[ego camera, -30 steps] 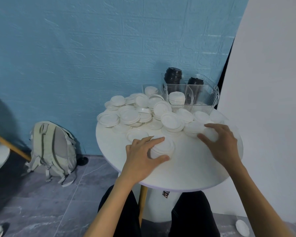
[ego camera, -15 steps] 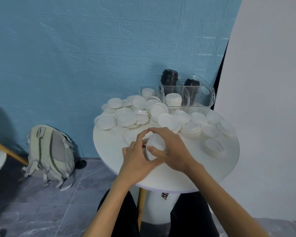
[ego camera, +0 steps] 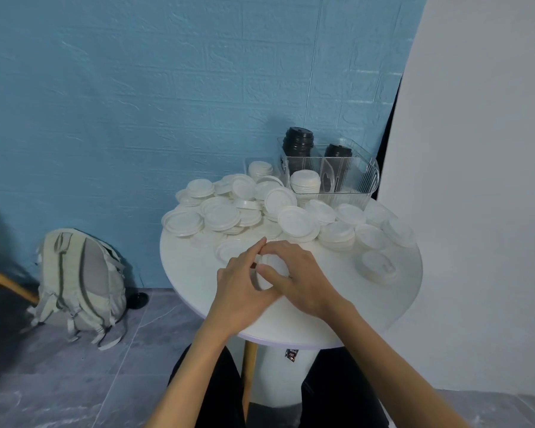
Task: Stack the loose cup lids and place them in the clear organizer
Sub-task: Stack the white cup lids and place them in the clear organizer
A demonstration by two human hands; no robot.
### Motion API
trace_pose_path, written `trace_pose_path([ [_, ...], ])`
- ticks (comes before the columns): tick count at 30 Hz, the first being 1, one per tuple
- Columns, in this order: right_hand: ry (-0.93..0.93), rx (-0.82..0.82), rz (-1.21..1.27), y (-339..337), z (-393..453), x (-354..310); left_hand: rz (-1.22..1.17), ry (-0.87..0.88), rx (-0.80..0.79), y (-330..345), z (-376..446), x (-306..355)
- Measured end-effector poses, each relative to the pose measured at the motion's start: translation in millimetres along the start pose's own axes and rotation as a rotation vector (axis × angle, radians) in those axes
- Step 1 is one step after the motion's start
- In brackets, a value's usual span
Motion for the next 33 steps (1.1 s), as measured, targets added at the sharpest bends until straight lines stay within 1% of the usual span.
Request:
trace_pose_path([
  [8,0.003,0.024,-0.006,1.4,-2.4,0.3,0.009,0.015,0.013,-2.3,0.1,0.3],
  [11,-0.001,-0.052,0.003,6.2,-3.9,3.5,0.012,0.029,0.008,-1.5,-0.1,3.5],
  [13,0.018,-0.125,0.072,2.3,-6.8,8.7,0.010,0.018,0.000,-1.4,-1.6,7.0],
  [14,0.045,-0.121,0.094,-5.5,-9.5,15.3,0.008,0.007,-0.006,-1.2,-2.7,8.2],
  [15,0.081,-0.065,0.085,-20.2,-12.8,24.2,0.011,0.003,-0.006,-1.8,-3.2,9.1],
  [18,0.258,0.281,-0.080,-82.0,-33.8,69.0,0.007,-0.024,-0.008,-3.1,-4.6,8.7],
  [19,0.332,0.368,-0.136,-98.9,-44.5,85.3,0.001,-0.021,-0.012,-2.0,-4.6,8.5],
  [21,0.454,0.433,-0.238,-118.7,-62.0,112.7,0.001,-0.011,-0.023,0.7,-4.9,9.9],
  [23,0.540,0.397,-0.294,-122.6,-73.1,134.2,0.002,-0.005,-0.041,3.4,-3.9,8.3],
  [26,0.617,0.283,-0.285,-110.7,-81.2,154.4,-0.015,-0.003,-0.071,4.9,-1.8,3.6],
  [29,0.617,0.247,-0.254,-100.6,-83.0,158.9,-0.064,0.016,-0.068,3.7,-1.6,1.8],
  [33,0.563,0.282,-0.238,-102.6,-78.3,142.9,-0.070,0.012,-0.078,4.1,-0.7,2.4],
])
Point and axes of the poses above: each hand's wrist, its own z-axis towards the middle knuckle, its own y-axis out of the palm, x = y × z, the point moved 10 cm from there along z, towards the middle knuckle, and after that the axes turned 12 degrees about -z, right-handed, at the moved point
